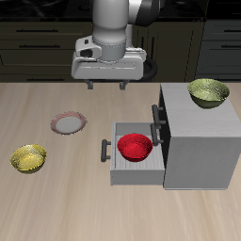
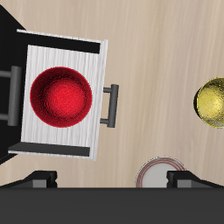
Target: Place the red bowl on the plate
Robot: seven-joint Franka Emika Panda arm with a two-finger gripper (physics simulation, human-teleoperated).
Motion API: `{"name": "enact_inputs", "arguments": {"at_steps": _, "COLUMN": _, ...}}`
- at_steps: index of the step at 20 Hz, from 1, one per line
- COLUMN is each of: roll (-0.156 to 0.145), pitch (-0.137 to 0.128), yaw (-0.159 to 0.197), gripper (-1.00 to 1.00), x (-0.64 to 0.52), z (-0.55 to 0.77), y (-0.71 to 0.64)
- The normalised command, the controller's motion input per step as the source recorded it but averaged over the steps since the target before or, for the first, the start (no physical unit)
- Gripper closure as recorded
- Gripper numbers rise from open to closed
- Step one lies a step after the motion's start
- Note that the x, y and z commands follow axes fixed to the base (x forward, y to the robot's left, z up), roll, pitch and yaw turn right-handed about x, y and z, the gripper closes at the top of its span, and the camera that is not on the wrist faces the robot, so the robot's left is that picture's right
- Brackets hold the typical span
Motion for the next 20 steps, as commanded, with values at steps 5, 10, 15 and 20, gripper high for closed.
{"name": "enact_inputs", "arguments": {"at_steps": 5, "roll": 0.015, "pitch": -0.004, "yaw": 0.016, "gripper": -1.0, "x": 0.28, "z": 0.04, "y": -0.01}}
{"name": "enact_inputs", "arguments": {"at_steps": 10, "roll": 0.01, "pitch": 0.005, "yaw": 0.011, "gripper": -1.0, "x": 0.23, "z": 0.04, "y": -0.03}}
{"name": "enact_inputs", "arguments": {"at_steps": 15, "roll": 0.038, "pitch": -0.011, "yaw": 0.021, "gripper": -1.0, "x": 0.21, "z": 0.04, "y": 0.11}}
{"name": "enact_inputs", "arguments": {"at_steps": 20, "roll": 0.015, "pitch": -0.015, "yaw": 0.006, "gripper": -1.0, "x": 0.17, "z": 0.12, "y": 0.02}}
